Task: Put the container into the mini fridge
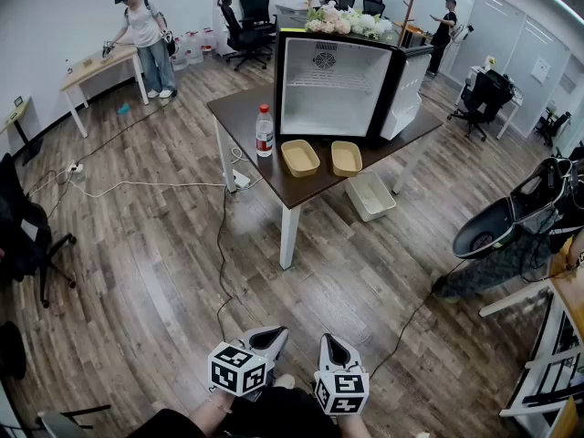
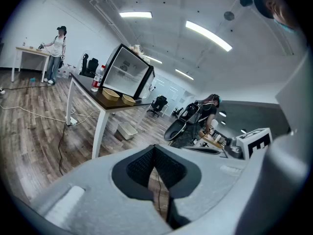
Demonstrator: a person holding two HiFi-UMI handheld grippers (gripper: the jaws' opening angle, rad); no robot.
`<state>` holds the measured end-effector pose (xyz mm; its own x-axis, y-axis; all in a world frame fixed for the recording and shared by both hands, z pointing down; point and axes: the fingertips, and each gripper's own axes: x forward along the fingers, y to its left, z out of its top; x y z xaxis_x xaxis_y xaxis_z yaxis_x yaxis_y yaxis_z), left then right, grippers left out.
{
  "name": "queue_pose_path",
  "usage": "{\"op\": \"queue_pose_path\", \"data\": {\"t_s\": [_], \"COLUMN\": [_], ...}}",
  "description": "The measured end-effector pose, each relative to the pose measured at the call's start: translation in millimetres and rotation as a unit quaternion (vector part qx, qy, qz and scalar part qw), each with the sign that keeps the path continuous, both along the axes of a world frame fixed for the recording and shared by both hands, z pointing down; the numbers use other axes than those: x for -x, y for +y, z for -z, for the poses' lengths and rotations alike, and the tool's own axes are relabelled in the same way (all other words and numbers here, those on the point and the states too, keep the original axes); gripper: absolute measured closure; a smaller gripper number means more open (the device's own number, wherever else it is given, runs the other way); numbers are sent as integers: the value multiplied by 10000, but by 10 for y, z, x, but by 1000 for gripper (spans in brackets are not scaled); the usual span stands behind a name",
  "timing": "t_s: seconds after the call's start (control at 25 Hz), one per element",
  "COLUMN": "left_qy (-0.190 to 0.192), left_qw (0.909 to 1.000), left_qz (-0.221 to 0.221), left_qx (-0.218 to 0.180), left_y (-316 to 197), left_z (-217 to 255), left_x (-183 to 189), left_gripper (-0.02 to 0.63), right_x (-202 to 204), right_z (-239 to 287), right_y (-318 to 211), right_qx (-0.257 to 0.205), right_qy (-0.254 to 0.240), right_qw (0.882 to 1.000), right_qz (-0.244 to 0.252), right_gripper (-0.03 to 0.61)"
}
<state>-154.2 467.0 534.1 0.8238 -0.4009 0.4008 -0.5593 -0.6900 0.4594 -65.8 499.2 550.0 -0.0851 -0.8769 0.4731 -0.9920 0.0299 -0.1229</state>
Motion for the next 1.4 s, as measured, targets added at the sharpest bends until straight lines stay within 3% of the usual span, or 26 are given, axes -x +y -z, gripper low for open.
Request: {"op": "queue_pose_path", "data": {"t_s": [0.12,0.4,0.96,1.4], "left_qy": [-33,-79,58,61], "left_qw": [10000,9991,9985,9973], "left_qz": [-91,-46,257,341], "left_qx": [4,-409,-473,-652], "left_y": [-10,-400,-1667,-2262], "left_z": [-52,50,130,197], "left_x": [-14,-90,40,170], "left_gripper": [606,606,606,606], "right_x": [27,-98,-273,-342], "right_z": [-41,-12,74,356], "right_y": [-22,-324,-1372,-1988], "right_qx": [34,60,-27,-393], "right_qy": [34,85,-74,267], "right_qw": [10000,9996,9955,9918], "right_qz": [20,-259,-945,-1185], "right_gripper": [572,572,571,571]}}
